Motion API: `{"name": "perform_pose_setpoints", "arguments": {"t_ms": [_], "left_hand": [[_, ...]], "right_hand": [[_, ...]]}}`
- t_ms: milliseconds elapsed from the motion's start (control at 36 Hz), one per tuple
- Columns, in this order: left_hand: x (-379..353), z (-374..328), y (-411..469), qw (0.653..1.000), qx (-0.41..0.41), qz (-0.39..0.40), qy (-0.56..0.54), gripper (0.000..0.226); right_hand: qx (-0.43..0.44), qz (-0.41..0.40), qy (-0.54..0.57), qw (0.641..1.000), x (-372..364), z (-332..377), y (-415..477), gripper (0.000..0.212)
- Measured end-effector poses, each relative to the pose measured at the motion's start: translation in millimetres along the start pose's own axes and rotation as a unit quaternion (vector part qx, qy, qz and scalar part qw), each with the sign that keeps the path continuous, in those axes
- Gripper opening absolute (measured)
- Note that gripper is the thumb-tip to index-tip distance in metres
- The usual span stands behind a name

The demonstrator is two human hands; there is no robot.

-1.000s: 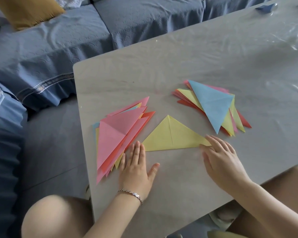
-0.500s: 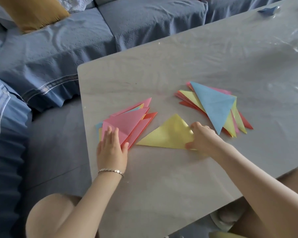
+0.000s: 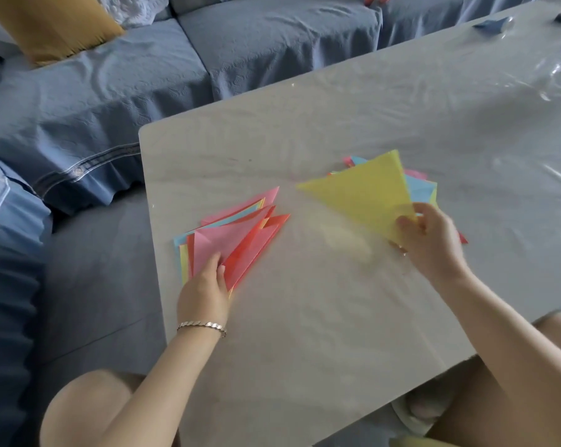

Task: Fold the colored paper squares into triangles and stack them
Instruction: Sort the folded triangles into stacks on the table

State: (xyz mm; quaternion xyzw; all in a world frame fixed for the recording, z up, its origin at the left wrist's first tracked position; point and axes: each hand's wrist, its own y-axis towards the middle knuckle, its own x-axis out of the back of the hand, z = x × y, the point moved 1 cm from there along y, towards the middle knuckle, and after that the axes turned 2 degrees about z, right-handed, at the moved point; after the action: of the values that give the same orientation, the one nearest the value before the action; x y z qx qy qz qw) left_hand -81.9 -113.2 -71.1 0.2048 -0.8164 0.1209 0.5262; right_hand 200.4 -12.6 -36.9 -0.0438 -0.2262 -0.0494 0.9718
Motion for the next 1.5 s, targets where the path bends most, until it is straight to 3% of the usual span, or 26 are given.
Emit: {"name": "perform_pose_setpoints", "arguments": {"t_ms": [139, 194, 250, 306, 417, 528, 611, 694, 750, 806, 889, 1222, 1306, 1500], "left_hand": [[4, -4, -1, 0.998, -0.036, -0.011, 0.047, 0.036], [4, -11, -2, 0.993, -0.103, -0.034, 0.048, 0.04], [-1, -17, -7, 0.97, -0.207, -0.106, 0.072, 0.036], [-9, -25, -11, 0.949, -0.285, -0.111, 0.078, 0.039], [-27, -49, -20, 0.916, -0.388, -0.041, 0.09, 0.05], [-44, -65, -23, 0.886, -0.45, -0.002, 0.11, 0.048], [-52, -69, -21, 0.895, -0.43, 0.047, 0.112, 0.043], [-56, -69, -21, 0.913, -0.383, 0.085, 0.114, 0.044], [-60, -68, -25, 0.924, -0.352, 0.09, 0.119, 0.045], [-64, -65, -30, 0.929, -0.33, 0.093, 0.14, 0.048], [-65, -59, -34, 0.928, -0.317, 0.099, 0.169, 0.053], [-59, -30, -46, 0.942, -0.257, 0.109, 0.183, 0.068], [-56, -21, -49, 0.945, -0.247, 0.102, 0.189, 0.07], [-47, -15, -53, 0.954, -0.206, 0.106, 0.192, 0.072]], "right_hand": [[-0.05, -0.058, -0.005, 0.997, 15, 0, 27, 0.037], [-0.086, -0.064, -0.054, 0.993, 18, -3, 30, 0.048], [-0.105, -0.06, -0.1, 0.988, 17, -9, 29, 0.055], [-0.095, -0.055, -0.125, 0.986, 15, -12, 22, 0.056], [0.026, -0.049, -0.106, 0.993, 6, -11, -3, 0.042], [0.214, 0.01, -0.162, 0.963, -9, -11, -29, 0.032], [0.266, 0.129, -0.246, 0.923, -23, -11, -46, 0.042], [0.296, 0.251, -0.351, 0.852, -39, -23, -60, 0.064], [0.284, 0.285, -0.402, 0.823, -49, -31, -65, 0.092], [0.29, 0.272, -0.448, 0.801, -57, -37, -67, 0.09], [0.259, 0.276, -0.453, 0.807, -64, -41, -69, 0.079], [0.252, 0.239, -0.523, 0.778, -39, -46, -65, 0.081], [0.256, 0.199, -0.532, 0.782, -27, -51, -62, 0.08], [0.191, 0.189, -0.537, 0.8, -3, -64, -54, 0.078]]}}
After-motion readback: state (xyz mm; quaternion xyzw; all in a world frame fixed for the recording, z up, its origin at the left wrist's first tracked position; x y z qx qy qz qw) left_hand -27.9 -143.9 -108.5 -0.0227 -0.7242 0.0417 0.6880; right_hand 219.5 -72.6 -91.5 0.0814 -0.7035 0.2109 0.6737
